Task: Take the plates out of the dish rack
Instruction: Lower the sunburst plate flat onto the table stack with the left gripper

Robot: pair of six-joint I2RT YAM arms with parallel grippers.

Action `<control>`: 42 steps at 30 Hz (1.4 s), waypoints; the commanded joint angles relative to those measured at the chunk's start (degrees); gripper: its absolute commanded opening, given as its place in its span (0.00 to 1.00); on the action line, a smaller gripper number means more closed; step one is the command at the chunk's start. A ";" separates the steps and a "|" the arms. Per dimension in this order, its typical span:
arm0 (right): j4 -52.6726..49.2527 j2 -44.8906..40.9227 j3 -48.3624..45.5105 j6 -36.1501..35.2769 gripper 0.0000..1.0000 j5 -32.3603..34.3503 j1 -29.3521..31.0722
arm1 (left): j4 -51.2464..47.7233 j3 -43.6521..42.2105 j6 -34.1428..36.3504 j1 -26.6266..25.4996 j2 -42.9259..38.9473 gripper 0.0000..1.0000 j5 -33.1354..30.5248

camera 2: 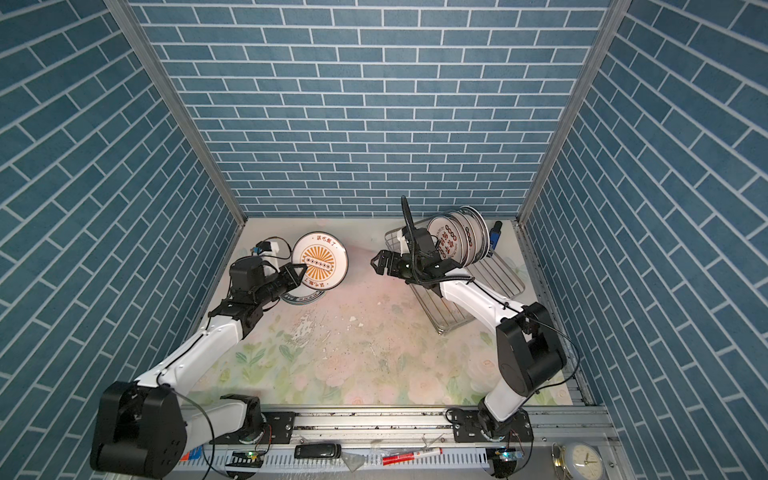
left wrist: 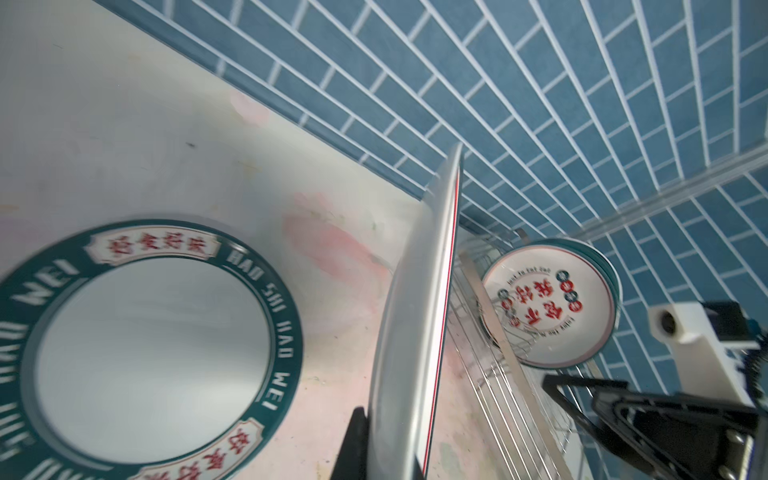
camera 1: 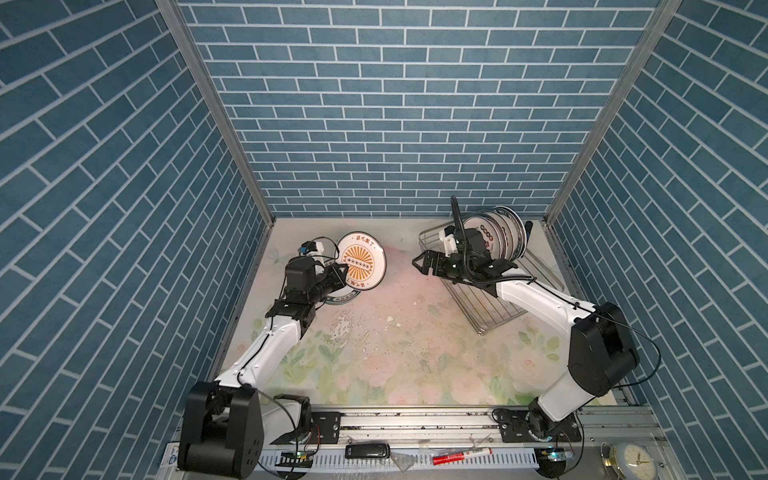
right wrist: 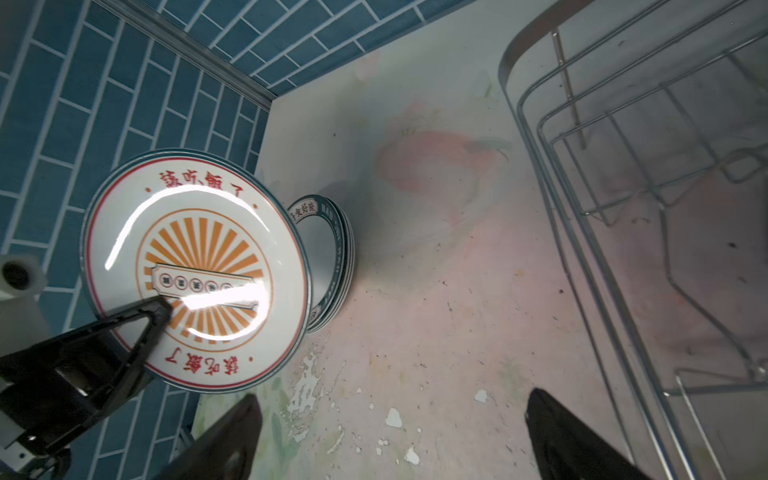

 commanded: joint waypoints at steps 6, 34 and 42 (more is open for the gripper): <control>-19.15 -10.19 3.15 -11.37 0.99 14.23 0.71 | -12.47 -0.29 -0.96 5.73 -4.99 0.08 -15.24; -19.45 -16.20 -1.81 -13.02 0.99 11.43 0.72 | -14.30 4.65 -6.21 10.70 10.54 0.17 -5.50; -18.66 -16.46 -2.69 -13.83 0.99 8.27 0.72 | -13.56 5.29 -5.69 10.70 14.16 0.18 -5.17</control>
